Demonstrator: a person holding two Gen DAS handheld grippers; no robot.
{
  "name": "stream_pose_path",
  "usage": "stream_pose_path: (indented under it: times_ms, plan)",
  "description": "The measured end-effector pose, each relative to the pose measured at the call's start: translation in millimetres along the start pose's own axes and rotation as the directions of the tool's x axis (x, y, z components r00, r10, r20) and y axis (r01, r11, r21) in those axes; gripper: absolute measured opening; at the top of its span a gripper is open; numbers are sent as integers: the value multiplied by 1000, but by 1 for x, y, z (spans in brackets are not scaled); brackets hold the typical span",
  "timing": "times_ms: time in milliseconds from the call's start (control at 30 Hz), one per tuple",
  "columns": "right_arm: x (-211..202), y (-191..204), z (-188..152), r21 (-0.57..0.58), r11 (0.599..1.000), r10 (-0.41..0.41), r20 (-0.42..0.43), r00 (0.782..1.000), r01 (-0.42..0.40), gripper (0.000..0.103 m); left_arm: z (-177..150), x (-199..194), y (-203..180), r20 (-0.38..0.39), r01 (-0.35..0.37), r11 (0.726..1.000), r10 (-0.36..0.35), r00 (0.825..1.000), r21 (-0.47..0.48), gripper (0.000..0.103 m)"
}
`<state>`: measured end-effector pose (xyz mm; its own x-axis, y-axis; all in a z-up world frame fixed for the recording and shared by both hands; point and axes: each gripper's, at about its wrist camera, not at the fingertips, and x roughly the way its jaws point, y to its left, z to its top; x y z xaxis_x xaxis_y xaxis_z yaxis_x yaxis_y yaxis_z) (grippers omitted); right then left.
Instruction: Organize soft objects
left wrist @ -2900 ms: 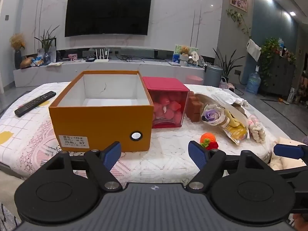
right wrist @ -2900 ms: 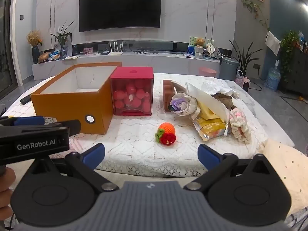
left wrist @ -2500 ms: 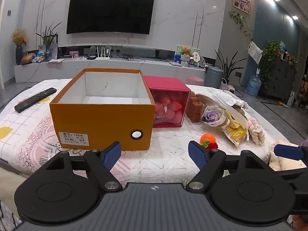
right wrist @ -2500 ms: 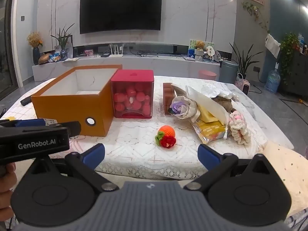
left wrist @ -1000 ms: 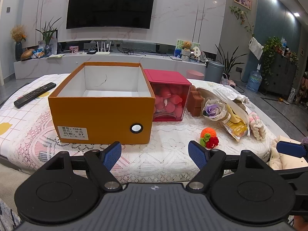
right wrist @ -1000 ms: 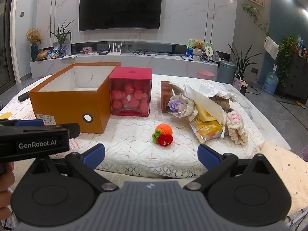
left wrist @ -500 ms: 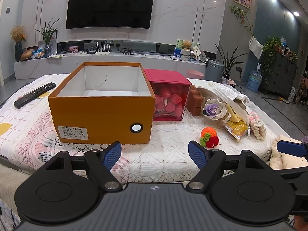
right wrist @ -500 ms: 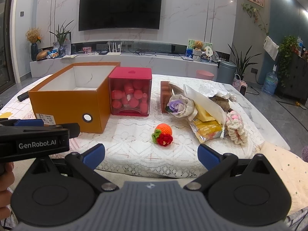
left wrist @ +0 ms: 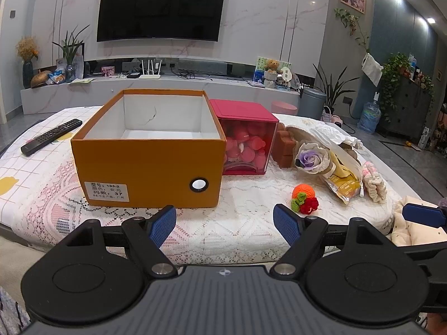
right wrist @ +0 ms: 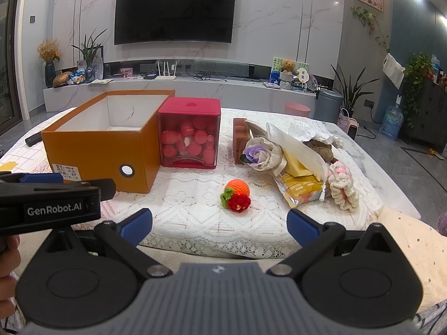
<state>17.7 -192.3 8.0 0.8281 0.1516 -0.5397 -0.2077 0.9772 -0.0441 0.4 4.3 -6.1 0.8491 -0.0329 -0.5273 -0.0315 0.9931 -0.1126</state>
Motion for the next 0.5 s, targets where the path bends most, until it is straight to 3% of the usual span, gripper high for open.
stream_pose_path:
  times_ms: [500]
  plan:
    - [-10,-4,8,6,1000,-30,21,999,30,100,13,2,1,14,49,998,-48,999,-38,93]
